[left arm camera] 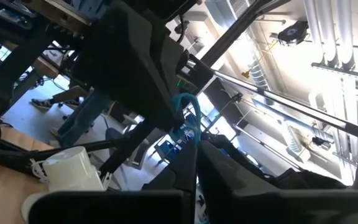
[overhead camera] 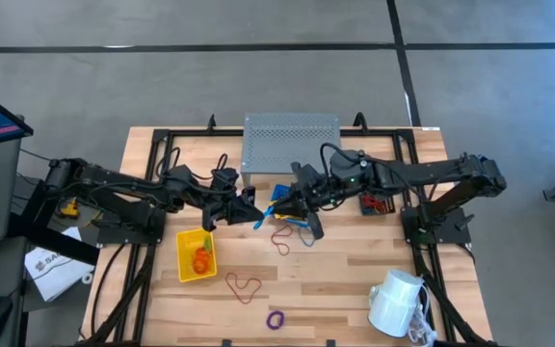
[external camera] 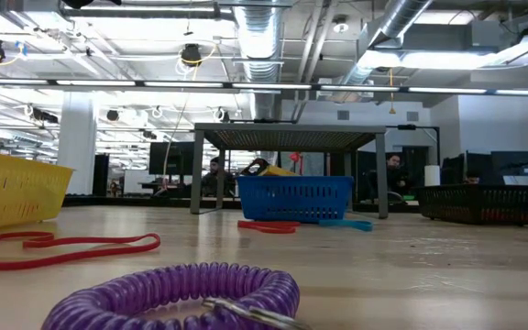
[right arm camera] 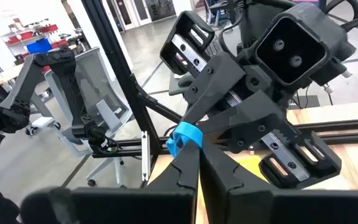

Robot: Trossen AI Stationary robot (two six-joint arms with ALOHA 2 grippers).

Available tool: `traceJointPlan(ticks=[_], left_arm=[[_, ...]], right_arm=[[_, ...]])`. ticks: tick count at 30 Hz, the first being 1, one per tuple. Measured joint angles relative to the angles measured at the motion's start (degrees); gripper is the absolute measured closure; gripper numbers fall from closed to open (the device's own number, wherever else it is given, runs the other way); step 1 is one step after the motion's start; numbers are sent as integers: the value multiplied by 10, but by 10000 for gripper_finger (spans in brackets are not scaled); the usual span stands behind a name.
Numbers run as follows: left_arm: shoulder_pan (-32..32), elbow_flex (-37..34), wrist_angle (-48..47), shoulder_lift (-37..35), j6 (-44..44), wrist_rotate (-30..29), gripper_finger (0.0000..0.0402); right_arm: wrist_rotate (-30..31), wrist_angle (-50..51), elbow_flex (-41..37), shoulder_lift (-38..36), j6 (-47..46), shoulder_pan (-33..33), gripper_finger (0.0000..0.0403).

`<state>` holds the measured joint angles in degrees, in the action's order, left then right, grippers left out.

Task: Pick & Place Office Desk Supplies
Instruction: Put the blue rubber band into the black bin

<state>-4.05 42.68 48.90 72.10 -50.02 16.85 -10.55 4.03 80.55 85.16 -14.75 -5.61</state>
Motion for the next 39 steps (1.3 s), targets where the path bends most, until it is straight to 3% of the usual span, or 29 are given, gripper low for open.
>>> traceJointPlan(ticks=[9,17,23,28,31,34,39], left_arm=[[0,0,1,0,0,-5,352],[0,0,41,-8,0,-5,259],[-1,0,70,-21,0,-4,194],[3,0,56,-33,6,-1,170],[3,0,25,-44,55,-1,169],[-8,0,-12,-60,170,-8,179],[-42,1,-132,-92,392,-101,214]], right_arm=[[0,27,32,-17,-3,0,402],[4,94,65,-35,-3,1,402],[53,201,80,-65,-30,8,403],[102,298,81,-122,-65,24,403],[122,368,81,-163,-85,35,403],[132,443,81,-200,-112,45,403],[147,569,81,-242,-169,54,403]])
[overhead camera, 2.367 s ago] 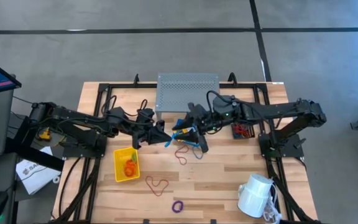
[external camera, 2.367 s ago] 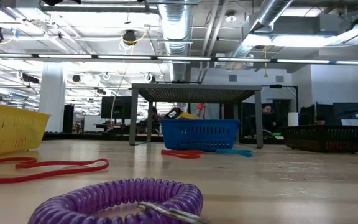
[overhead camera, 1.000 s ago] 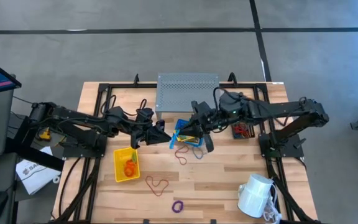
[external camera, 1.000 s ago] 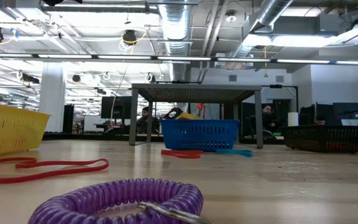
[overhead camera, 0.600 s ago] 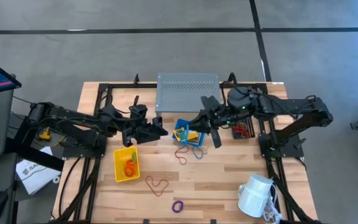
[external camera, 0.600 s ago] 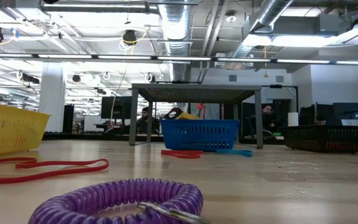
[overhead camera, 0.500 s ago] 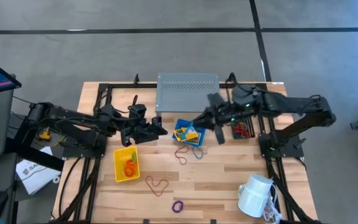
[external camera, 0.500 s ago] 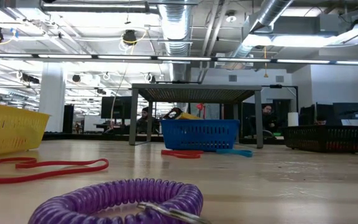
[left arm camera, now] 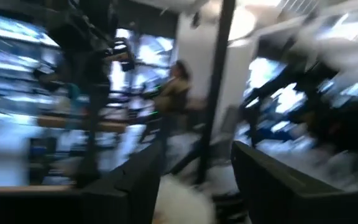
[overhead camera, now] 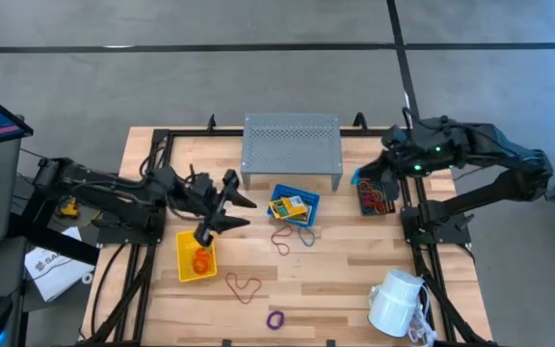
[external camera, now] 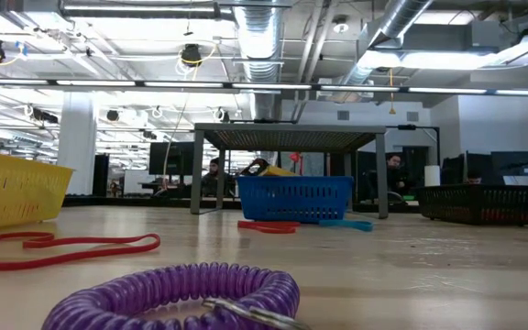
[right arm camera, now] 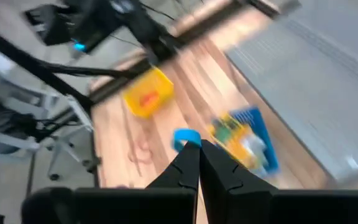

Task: Pick & Place Office Desk Supplies
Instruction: Put the blue rubber band into the black bin

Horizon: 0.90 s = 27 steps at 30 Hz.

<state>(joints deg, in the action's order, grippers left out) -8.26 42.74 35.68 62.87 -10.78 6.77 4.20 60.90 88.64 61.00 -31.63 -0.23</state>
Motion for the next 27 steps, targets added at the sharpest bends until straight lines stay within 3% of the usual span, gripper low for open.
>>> traceJointPlan(ticks=[4,8,18,27], left_arm=[[-27,0,-78,-24,112,-82,240],[-37,0,-132,-46,134,-125,256],[-37,-1,-221,-93,88,-155,259],[-37,-1,-220,-97,83,-155,259]], right_arm=[[25,89,-10,-20,-48,0,403],[49,142,-53,-45,-89,0,403],[13,141,-248,-136,-177,62,403],[-46,131,-375,-149,-144,171,403]])
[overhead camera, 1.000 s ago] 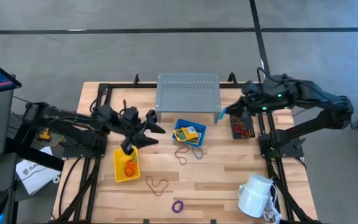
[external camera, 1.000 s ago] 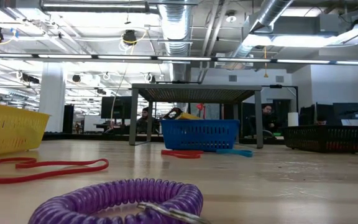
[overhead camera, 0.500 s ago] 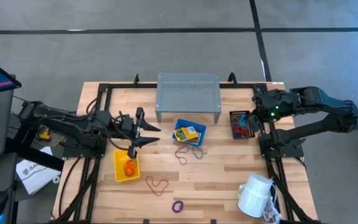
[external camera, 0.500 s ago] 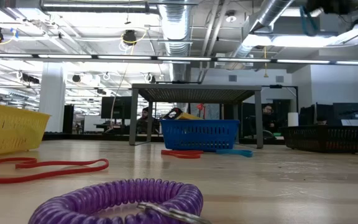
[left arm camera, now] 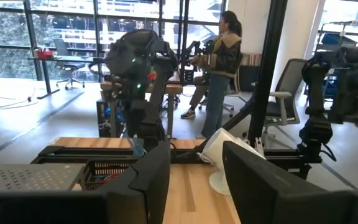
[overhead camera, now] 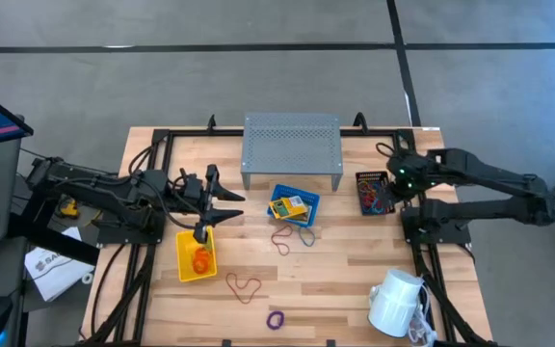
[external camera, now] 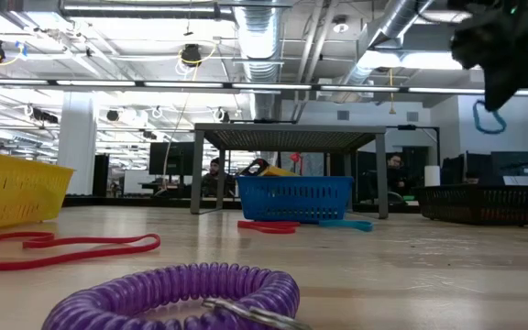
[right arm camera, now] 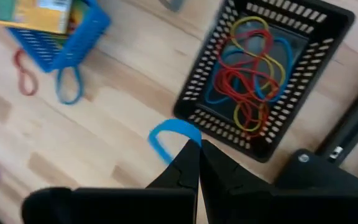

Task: Pick & Place Office Desk Supplies
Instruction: Put the blue rubber band into the black bin

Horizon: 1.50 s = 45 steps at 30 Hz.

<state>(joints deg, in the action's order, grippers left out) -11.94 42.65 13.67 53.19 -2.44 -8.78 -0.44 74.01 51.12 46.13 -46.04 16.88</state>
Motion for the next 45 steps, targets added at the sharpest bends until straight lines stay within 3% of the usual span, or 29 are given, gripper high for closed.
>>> traceJointPlan(ticks=[10,21,26,37,41,45], left_arm=[[0,0,-18,0,-43,0,259],[0,0,-20,0,-43,0,259],[0,0,-21,0,-43,0,259],[0,0,-21,0,-43,0,259],[0,0,-21,0,-43,0,259],[0,0,-21,0,-43,0,259]], right_arm=[[-27,-13,-34,42,109,128,403],[-46,-34,-34,119,210,222,395],[-46,-34,-34,154,244,243,351],[-72,-47,-34,169,257,250,203],[-16,8,-33,175,227,261,193],[-70,-7,-33,173,243,256,207]])
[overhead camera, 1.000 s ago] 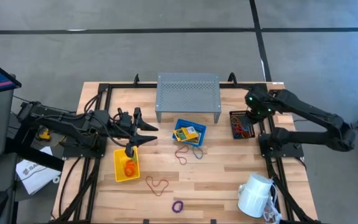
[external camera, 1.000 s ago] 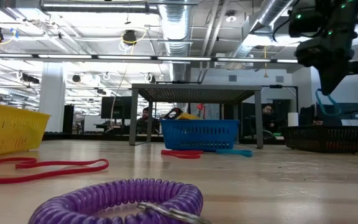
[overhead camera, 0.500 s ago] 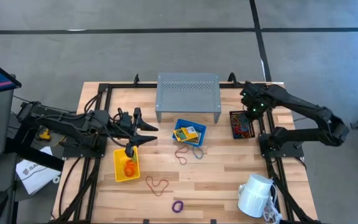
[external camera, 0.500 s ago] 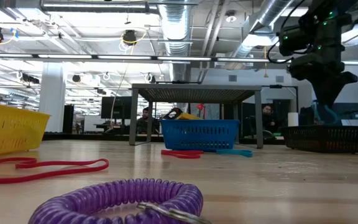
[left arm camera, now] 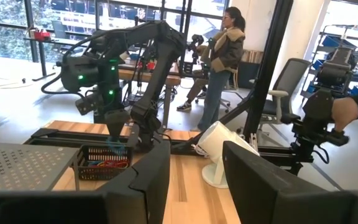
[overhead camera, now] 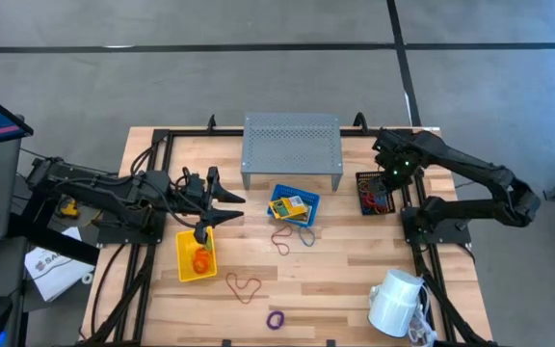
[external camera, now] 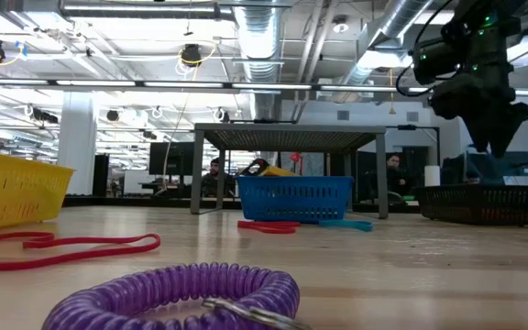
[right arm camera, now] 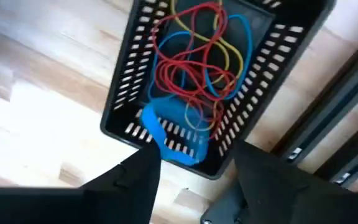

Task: Pick & Place Office Desk Supplies
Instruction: Put the blue rubber band into the black bin

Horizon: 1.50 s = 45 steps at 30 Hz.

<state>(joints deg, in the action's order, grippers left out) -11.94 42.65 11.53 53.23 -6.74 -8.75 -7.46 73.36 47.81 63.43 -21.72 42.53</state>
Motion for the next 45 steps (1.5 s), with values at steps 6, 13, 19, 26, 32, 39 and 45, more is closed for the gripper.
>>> traceJointPlan(ticks=[6,13,19,26,32,39,45], left_arm=[[0,0,0,0,0,0,259],[0,0,0,0,-14,0,259],[0,0,0,0,-28,0,259],[0,0,0,0,-28,0,259],[0,0,-2,0,-27,-2,259],[0,0,-19,0,-27,-21,259],[0,0,-30,0,-26,-23,259]], right_arm=[[-18,-11,0,7,-2,0,251],[-56,-5,0,26,13,9,291],[-88,-26,0,41,28,12,295],[-141,-141,0,-9,37,-70,295],[-74,-242,22,-71,14,-248,300],[-17,-332,30,-49,8,-412,319],[-14,-388,30,42,26,-497,332]])
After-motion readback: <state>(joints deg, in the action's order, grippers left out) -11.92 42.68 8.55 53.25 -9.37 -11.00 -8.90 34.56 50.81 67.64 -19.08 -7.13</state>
